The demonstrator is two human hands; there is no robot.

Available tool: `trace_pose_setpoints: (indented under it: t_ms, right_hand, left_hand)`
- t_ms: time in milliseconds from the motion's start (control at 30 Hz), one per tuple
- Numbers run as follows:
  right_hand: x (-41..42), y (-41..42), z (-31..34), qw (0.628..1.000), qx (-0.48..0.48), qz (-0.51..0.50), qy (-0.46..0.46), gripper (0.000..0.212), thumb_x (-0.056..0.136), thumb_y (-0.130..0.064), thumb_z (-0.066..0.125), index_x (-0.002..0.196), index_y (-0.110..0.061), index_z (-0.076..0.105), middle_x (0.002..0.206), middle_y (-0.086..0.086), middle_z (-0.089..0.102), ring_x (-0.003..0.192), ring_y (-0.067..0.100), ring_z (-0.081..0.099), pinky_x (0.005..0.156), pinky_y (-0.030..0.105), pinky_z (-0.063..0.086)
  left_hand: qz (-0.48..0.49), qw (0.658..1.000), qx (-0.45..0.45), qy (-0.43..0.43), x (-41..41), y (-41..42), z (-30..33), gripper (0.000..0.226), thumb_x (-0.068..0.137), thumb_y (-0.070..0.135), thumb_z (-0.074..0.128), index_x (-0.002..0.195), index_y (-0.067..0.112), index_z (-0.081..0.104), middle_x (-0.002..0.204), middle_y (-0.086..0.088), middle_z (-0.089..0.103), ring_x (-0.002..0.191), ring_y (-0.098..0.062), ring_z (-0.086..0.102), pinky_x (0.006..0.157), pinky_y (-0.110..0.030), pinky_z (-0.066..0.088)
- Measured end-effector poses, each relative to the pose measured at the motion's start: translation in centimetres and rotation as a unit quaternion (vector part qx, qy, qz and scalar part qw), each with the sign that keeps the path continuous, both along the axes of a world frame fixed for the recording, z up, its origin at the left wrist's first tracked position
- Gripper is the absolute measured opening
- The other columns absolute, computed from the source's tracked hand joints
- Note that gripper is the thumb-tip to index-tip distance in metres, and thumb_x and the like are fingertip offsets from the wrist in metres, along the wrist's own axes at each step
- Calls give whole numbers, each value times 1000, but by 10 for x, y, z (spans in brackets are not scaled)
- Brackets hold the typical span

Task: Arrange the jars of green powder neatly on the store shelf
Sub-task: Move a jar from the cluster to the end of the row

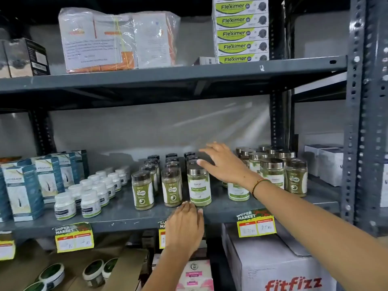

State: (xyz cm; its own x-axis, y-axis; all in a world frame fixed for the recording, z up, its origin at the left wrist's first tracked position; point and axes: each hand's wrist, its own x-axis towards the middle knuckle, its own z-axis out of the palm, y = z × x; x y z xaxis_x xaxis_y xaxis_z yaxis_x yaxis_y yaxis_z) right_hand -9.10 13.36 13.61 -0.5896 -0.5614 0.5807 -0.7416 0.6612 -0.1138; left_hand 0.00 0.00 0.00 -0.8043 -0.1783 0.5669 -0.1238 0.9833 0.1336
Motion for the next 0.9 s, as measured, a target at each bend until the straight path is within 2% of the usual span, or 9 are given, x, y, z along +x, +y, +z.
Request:
trace_pose_setpoints:
  t_ms: [67, 133, 233, 400, 567, 667, 767, 900]
  right_hand:
    - [-7, -7, 3, 998, 34, 16, -41, 65, 96, -61, 38, 143, -17, 51, 147, 11, 48, 138, 29, 41, 110, 43, 36]
    - [-11, -12, 5, 994, 85, 6, -72, 71, 92, -68, 37, 137, -16, 57, 135, 12, 59, 125, 30, 54, 100, 40, 43]
    - [-19, -19, 7, 987, 126, -5, -102, 70, 87, -70, 46, 131, -18, 59, 126, 10, 65, 114, 29, 60, 94, 39, 48]
    - [-25, -25, 10, 988, 111, -13, -109, 58, 80, -70, 57, 108, -21, 68, 97, -2, 66, 92, 22, 62, 79, 33, 49]
    - [-24, -24, 11, 989, 112, -4, -102, 56, 81, -67, 59, 111, -21, 67, 103, -2, 67, 92, 19, 61, 73, 30, 45]
    - [-17, -18, 12, 990, 106, 1, -97, 60, 80, -68, 60, 118, -22, 65, 114, -2, 69, 100, 20, 64, 85, 34, 52]
    - [-10, -5, 16, 991, 88, 12, -98, 64, 81, -67, 60, 125, -22, 63, 123, -2, 68, 111, 19, 63, 96, 40, 51]
    - [8, 29, 32, 991, 27, 39, -127, 67, 81, -63, 64, 134, -22, 59, 137, -3, 60, 124, 17, 57, 103, 33, 46]
  left_hand:
    - [1, 1000, 21, -7, -6, 1, -3, 56, 96, 42, 21, 127, 11, 57, 133, -6, 58, 124, -18, 50, 102, -32, 39]
    - [-1, 1000, 5, 15, -13, 0, -8, 58, 94, 42, 23, 122, 8, 62, 127, -8, 62, 120, -19, 54, 101, -34, 42]
    - [-1, 999, -7, 45, -19, -1, -13, 56, 94, 41, 28, 115, 7, 67, 118, -9, 67, 114, -20, 60, 97, -34, 45]
    - [1, 998, -13, 65, -20, -1, -17, 55, 96, 41, 28, 117, 6, 65, 119, -10, 66, 116, -20, 58, 100, -35, 43]
    - [13, 998, -17, 63, -19, 1, -18, 51, 95, 37, 32, 114, 5, 67, 115, -10, 69, 111, -21, 61, 98, -35, 45]
    - [18, 997, -22, 66, -17, 3, -17, 47, 94, 33, 35, 111, 5, 69, 111, -10, 70, 108, -21, 63, 96, -35, 46]
    - [22, 997, -22, 65, -17, 3, -17, 49, 95, 34, 32, 111, 5, 69, 112, -10, 70, 109, -21, 63, 97, -35, 45]
    - [29, 997, -22, 74, -17, 4, -17, 45, 93, 31, 37, 106, 5, 71, 106, -11, 71, 102, -22, 65, 92, -35, 48]
